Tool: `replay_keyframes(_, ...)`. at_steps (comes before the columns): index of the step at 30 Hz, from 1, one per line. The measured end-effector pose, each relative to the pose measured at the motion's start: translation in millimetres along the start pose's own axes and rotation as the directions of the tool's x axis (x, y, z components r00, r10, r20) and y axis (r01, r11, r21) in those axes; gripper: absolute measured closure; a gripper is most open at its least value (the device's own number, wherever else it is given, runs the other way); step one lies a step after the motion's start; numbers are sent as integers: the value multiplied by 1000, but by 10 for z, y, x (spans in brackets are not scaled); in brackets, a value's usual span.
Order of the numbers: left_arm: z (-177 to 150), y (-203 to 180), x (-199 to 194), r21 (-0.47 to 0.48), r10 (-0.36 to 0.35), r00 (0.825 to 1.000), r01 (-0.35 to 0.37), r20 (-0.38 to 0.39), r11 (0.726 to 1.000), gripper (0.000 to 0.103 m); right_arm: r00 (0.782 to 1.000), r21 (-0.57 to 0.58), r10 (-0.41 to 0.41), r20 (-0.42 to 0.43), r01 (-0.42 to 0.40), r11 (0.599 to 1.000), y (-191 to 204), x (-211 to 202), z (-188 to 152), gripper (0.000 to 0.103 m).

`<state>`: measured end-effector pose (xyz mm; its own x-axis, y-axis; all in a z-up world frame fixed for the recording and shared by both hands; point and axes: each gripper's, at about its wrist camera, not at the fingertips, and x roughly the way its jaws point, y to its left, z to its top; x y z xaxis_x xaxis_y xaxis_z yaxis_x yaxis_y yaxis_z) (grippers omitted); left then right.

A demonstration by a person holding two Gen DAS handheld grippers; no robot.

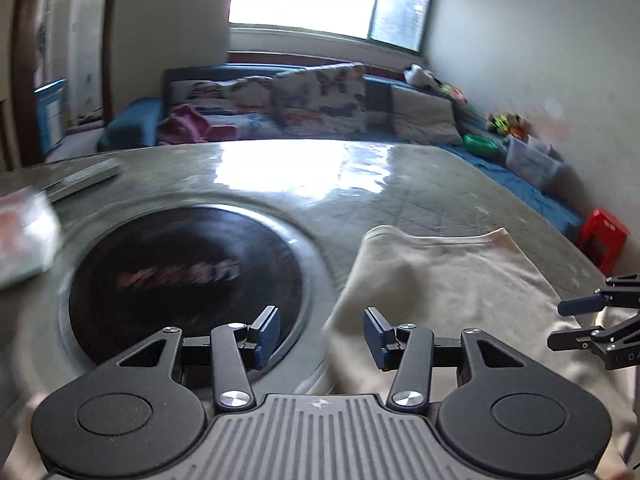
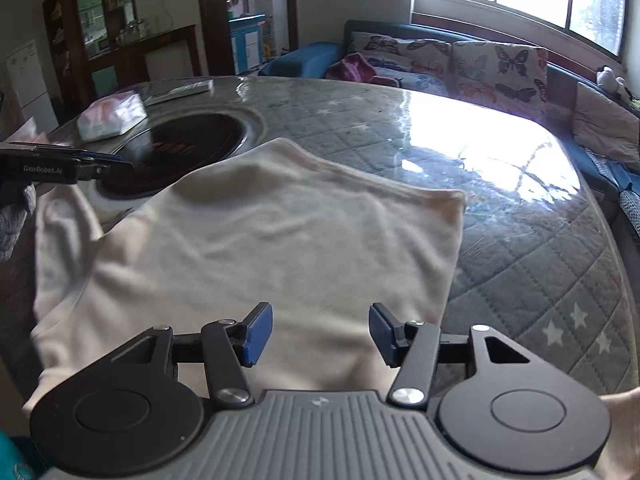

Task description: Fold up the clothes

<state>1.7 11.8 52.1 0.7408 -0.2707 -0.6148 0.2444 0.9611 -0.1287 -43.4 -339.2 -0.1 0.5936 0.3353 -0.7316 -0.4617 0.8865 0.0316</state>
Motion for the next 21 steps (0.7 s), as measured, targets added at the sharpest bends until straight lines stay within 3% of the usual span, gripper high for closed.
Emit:
replay_keyframes(7,127,-192,467,52,-37,997,40,-70,998,55,999,71,-34,24,32,997,-196,247,66,38)
replay_keyframes(10,121,-231,535,60,-45,996,50,-79,997,64,998,87,-37,43,33,996,-218,291,43,32)
replay_keyframes(14,115,-258,527,61,-50,997,54,-62,997,91,997,77,-41,65,36,996,-177,319,13,20)
replay_keyframes(21,75,-487,400,79,-150,988,153,-43,985,96,993,27,-62,96,59,998,-27,389,-54,0)
